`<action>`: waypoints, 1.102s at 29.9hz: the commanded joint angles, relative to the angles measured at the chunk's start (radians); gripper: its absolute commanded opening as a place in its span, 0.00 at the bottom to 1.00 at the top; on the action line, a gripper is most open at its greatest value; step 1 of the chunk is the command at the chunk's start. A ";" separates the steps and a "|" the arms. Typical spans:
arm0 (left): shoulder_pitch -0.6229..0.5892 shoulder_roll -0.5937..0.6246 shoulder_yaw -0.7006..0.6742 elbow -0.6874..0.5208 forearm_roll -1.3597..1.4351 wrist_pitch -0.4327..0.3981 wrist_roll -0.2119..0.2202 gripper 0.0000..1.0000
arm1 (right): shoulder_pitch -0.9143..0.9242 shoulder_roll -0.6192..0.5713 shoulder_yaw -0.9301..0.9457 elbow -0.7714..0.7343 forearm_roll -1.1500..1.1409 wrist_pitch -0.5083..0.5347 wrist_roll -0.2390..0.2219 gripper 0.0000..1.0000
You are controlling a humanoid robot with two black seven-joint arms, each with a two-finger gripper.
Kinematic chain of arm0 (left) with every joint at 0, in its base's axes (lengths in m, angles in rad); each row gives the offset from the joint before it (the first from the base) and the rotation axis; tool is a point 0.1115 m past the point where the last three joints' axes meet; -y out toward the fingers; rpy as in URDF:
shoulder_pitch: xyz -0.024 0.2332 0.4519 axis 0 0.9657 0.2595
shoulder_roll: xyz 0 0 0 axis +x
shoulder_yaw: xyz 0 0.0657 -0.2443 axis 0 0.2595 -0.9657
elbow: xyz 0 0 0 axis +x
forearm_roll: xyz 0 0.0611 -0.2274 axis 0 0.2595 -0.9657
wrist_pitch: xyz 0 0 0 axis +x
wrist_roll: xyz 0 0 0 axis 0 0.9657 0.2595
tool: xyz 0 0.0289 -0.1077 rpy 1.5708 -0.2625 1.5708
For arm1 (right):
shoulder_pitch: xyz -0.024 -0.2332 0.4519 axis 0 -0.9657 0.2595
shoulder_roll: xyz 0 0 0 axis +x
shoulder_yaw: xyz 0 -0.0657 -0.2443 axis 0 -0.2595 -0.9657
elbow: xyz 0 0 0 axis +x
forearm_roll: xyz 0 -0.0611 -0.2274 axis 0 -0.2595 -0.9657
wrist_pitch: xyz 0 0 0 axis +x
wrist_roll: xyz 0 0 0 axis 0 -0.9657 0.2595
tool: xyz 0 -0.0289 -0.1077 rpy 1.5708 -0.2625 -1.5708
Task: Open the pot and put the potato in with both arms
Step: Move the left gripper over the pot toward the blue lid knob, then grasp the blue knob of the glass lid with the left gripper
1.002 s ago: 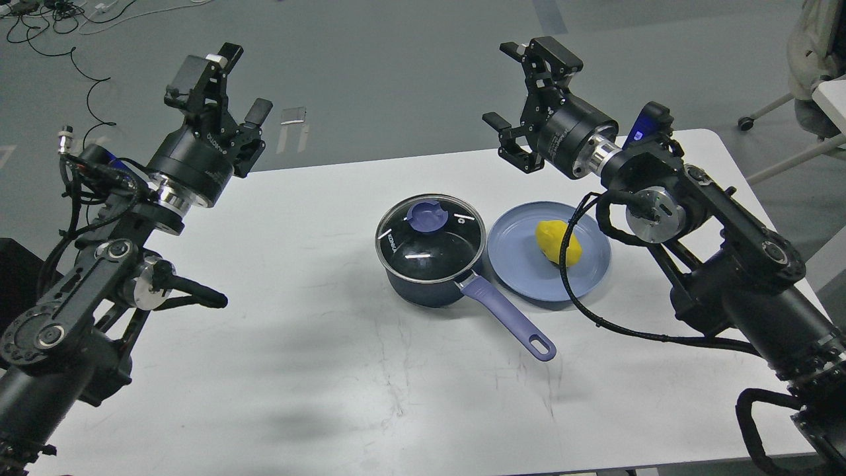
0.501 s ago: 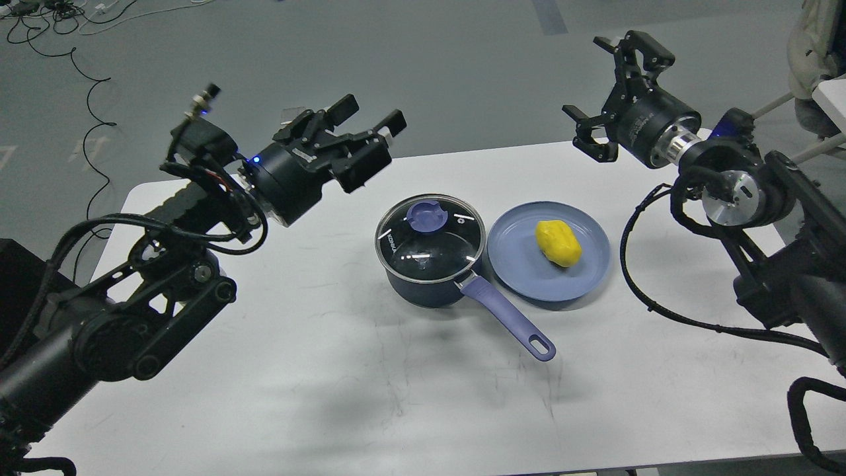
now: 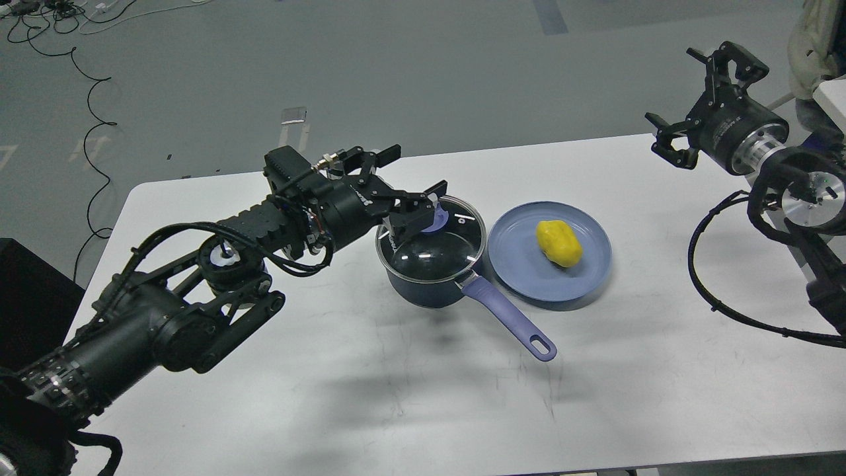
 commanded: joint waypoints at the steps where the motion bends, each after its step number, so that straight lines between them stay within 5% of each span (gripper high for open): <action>1: -0.007 -0.029 0.004 0.000 0.009 0.011 0.003 0.98 | -0.010 -0.005 0.001 0.007 0.000 -0.001 0.001 1.00; 33: 0.022 -0.092 0.079 0.146 0.050 0.095 0.015 0.97 | -0.015 -0.005 0.005 0.010 0.000 -0.021 0.008 1.00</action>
